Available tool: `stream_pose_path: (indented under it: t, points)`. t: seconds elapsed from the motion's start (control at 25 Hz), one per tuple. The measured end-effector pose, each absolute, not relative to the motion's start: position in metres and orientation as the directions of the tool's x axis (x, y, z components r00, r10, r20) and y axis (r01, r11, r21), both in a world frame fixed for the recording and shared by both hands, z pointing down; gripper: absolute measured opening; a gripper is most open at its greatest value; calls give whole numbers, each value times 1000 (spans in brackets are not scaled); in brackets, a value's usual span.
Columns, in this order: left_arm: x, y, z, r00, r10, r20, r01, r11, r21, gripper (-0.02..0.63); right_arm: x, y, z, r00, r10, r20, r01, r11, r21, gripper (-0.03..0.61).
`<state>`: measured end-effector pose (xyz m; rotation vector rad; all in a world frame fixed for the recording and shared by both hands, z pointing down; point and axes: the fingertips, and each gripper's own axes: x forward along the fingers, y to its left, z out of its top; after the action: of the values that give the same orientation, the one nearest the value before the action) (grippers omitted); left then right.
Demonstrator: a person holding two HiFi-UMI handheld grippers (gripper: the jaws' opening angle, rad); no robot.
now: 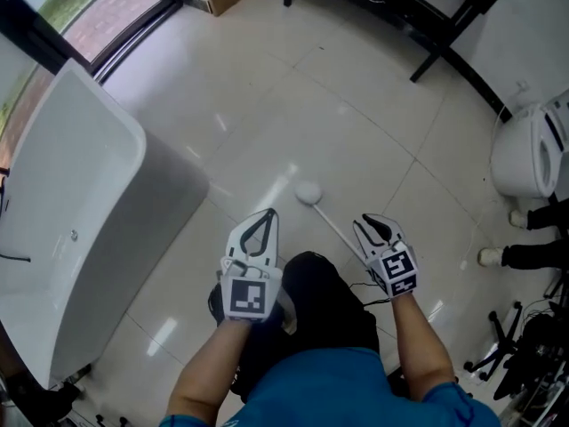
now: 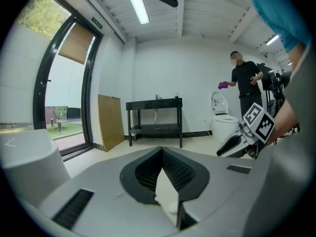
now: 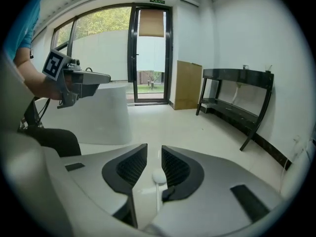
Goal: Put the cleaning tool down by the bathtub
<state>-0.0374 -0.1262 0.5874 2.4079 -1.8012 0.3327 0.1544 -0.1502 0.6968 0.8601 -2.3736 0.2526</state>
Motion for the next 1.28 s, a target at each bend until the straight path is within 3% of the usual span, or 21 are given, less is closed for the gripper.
stream_pose_path:
  t: [0.32, 0.8, 1.28]
  points:
    - [-52, -139, 713, 157, -956, 248, -986, -166, -15, 3, 160, -156, 875, -595, -467, 654, -614, 789, 5, 133]
    - [-15, -161, 796, 166, -952, 256, -980, -188, -62, 3, 189, -161, 1089, -489, -309, 816, -585, 810, -43, 133]
    - [6, -148, 820, 221, -913, 343, -973, -229, 18, 3, 199, -151, 1202, -347, -166, 923, -549, 834, -56, 133]
